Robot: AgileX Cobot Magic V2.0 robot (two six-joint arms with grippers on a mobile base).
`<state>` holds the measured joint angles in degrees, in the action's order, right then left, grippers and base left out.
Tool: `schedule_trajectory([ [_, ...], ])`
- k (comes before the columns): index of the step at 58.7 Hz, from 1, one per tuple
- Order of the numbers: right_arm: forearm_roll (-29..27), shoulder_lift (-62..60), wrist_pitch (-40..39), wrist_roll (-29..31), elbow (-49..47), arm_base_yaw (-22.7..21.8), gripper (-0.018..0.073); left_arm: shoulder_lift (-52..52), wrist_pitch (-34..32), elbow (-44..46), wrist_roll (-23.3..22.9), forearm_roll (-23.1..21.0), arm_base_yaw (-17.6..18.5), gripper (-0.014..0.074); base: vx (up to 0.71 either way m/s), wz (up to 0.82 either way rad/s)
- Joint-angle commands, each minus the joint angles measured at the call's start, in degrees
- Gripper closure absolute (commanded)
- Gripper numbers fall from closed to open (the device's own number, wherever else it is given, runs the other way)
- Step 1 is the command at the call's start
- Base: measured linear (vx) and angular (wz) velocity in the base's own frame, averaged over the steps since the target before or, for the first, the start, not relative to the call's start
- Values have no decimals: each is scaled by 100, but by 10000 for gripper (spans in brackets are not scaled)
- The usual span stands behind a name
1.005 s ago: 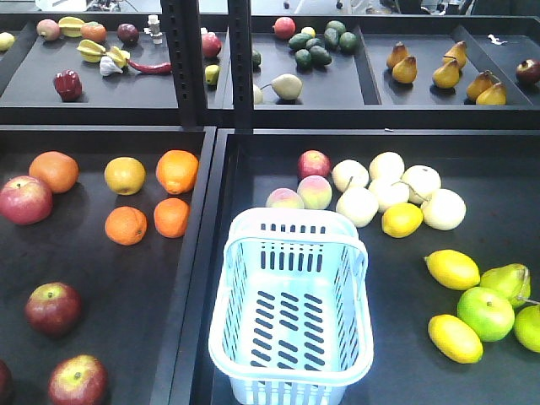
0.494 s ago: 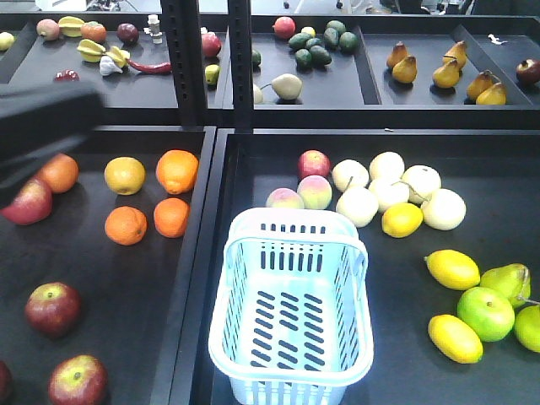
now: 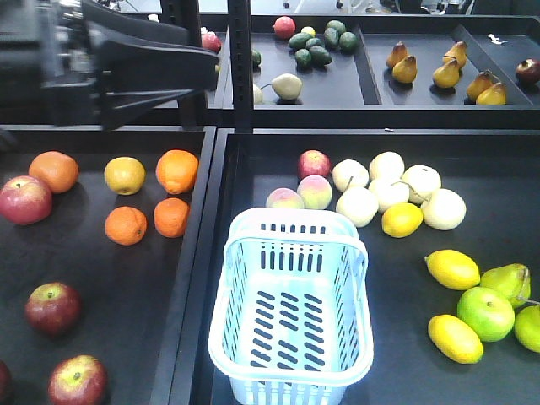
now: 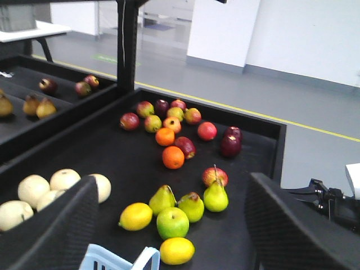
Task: Pick three apples into basket with both arms
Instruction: 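Raise the left arm and swing the left gripper over the basket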
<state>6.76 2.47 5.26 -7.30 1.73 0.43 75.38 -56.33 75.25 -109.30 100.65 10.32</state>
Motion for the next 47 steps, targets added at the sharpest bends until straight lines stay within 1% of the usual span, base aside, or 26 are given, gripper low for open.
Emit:
schedule_trajectory([
  [1, 24, 106, -409, 32, 63, 5, 564, 282, -37, 324, 122, 127, 143, 57, 0, 0],
  [5, 24, 106, -409, 32, 63, 5, 564, 542, 35, 352, 348, 127, 255, 73, 0, 0],
  [9, 24, 106, -409, 32, 63, 5, 564, 761, -88, 402, 355, 127, 358, 86, 0, 0],
  [13, 24, 106, -409, 32, 63, 5, 564, 977, -149, 416, 500, 127, 509, 96, 0, 0],
  [20, 24, 106, -409, 32, 63, 5, 564, 1188, -197, 416, 555, 127, 623, 97, 0, 0],
  [41, 24, 106, -409, 32, 63, 5, 564, 1217, -199, 430, 530, 127, 642, 97, 0, 0],
  [47, 24, 106, -409, 32, 63, 5, 564, 1217, -186, 430, 450, 127, 642, 98, 0, 0],
])
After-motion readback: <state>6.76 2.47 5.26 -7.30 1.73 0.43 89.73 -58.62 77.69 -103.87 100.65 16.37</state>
